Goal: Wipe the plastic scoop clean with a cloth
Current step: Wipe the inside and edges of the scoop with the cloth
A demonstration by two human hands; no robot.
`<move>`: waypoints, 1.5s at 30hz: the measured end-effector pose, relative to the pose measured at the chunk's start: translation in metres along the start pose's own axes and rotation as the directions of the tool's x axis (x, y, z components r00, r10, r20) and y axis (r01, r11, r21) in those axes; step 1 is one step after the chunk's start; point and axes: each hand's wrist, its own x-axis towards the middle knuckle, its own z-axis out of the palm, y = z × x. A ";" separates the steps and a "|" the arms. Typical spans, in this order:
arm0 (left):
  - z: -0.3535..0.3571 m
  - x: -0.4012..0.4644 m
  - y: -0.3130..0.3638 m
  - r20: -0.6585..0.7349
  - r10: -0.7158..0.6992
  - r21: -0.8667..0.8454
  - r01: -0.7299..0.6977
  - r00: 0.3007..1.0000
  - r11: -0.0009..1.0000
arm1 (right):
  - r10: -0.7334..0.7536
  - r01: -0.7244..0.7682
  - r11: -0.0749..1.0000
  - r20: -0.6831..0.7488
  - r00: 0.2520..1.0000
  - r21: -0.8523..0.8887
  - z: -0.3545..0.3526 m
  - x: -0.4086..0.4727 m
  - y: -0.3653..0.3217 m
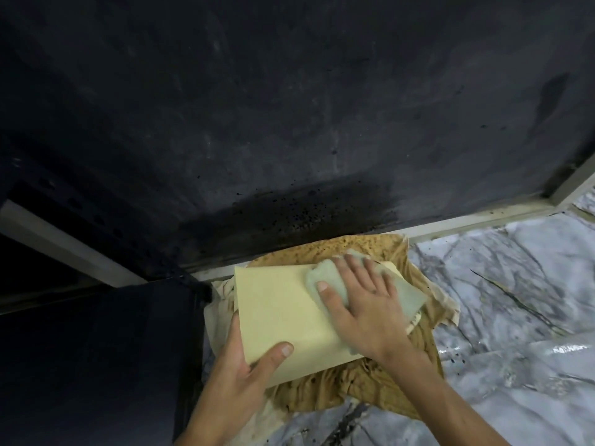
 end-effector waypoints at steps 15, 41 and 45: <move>0.014 0.002 0.011 -0.133 -0.011 -0.032 0.006 0.991 0.999 | -0.044 0.046 0.999 -0.076 0.996 0.020 -0.010 0.010 0.046; 0.017 0.003 0.015 -0.093 -0.091 -0.129 0.079 0.992 0.989 | -0.071 0.072 0.997 -0.122 0.990 0.009 -0.007 0.000 0.051; 0.013 0.003 0.014 -0.051 -0.164 -0.176 0.153 0.985 0.973 | 0.059 -0.019 0.968 -0.152 0.987 0.250 -0.013 0.004 0.091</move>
